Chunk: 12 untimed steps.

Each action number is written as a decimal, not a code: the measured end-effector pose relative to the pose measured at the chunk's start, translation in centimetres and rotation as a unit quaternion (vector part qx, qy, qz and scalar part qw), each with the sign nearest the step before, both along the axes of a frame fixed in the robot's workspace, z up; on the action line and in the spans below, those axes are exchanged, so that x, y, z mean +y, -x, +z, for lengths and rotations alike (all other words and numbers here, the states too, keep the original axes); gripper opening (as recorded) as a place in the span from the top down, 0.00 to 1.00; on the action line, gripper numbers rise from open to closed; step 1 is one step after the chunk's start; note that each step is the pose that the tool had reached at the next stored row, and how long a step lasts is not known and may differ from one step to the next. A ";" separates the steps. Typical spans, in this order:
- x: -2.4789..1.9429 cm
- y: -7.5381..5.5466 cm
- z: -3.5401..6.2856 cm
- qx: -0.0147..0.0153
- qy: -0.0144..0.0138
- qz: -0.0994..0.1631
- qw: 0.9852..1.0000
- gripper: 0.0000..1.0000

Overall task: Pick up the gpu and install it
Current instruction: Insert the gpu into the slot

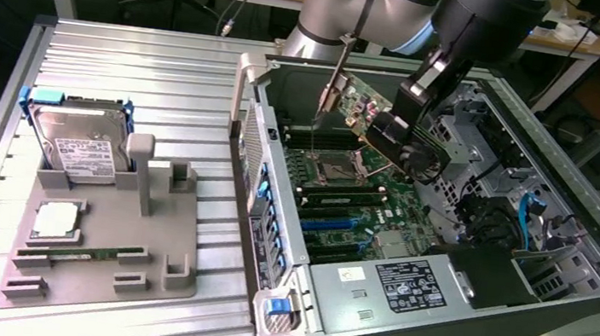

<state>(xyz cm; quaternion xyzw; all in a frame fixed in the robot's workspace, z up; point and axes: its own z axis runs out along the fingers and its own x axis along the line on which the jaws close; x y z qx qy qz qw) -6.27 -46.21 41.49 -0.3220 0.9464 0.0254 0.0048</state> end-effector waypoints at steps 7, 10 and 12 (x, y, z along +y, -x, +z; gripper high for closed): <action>0.00 0.0 0.00 0.000 0.000 0.000 1.000 0.73; 0.00 0.0 0.00 0.000 0.000 0.001 1.000 0.73; 0.00 0.0 0.00 0.000 0.000 0.004 1.000 0.73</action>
